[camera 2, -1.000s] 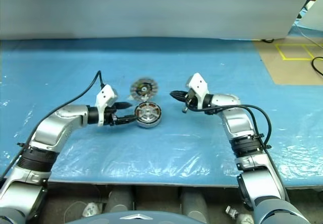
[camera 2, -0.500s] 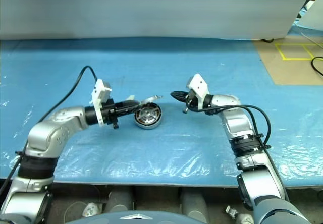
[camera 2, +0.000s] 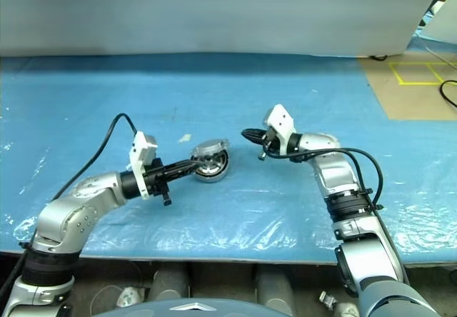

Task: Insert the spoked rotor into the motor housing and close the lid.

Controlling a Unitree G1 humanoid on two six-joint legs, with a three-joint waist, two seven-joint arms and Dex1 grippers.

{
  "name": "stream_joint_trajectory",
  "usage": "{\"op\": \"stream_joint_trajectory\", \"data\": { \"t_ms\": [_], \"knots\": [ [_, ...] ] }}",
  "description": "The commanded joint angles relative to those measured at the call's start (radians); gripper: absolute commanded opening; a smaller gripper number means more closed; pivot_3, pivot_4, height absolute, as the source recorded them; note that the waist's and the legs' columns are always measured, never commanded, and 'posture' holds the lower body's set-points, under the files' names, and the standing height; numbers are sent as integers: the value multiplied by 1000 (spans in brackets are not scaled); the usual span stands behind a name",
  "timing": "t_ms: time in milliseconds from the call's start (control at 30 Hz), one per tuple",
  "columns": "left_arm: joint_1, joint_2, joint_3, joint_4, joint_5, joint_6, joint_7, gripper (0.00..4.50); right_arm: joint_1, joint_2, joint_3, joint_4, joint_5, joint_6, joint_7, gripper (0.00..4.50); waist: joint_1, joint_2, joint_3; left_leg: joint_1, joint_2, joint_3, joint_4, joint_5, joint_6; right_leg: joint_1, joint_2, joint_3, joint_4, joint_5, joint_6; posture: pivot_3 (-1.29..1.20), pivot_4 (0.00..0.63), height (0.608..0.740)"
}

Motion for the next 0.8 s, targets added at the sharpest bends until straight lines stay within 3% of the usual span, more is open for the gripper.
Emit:
{"op": "stream_joint_trajectory", "data": {
  "t_ms": [33, 400, 633, 800],
  "knots": [
    [-2, -4, -44, 3, 57, -69, 5, 49, -29, -1, -7, -10, 2, -23, 4, 0, 0, 0, 0, 0, 0, 0, 0, 0, 0, 0, 0, 0, 0, 0, 0, 0, 150, 740],
    [-107, -192, -128, 182, 242, -316, 125, 49, -24, 5, -10, -20, -2, -19, 0, 0, 3, 0, 0, -1, 0, 0, 1, 0, 0, 0, 0, 0, 0, 0, 0, 0, 150, 740],
    [-90, -160, -223, 237, 370, -254, 170, 49, -26, 2, -14, -25, -2, -19, -4, 0, -2, 0, 0, 0, 0, 0, 1, 0, 0, 1, 0, 0, 1, 0, 0, 0, 150, 740],
    [-77, -164, -224, 216, 357, -222, 182, 49, -32, 6, -15, -23, -1, -20, -7, 0, -2, 1, -1, 3, 0, 0, 1, 0, 0, 3, 0, 1, 1, 0, 0, 0, 150, 740]
  ]
}}
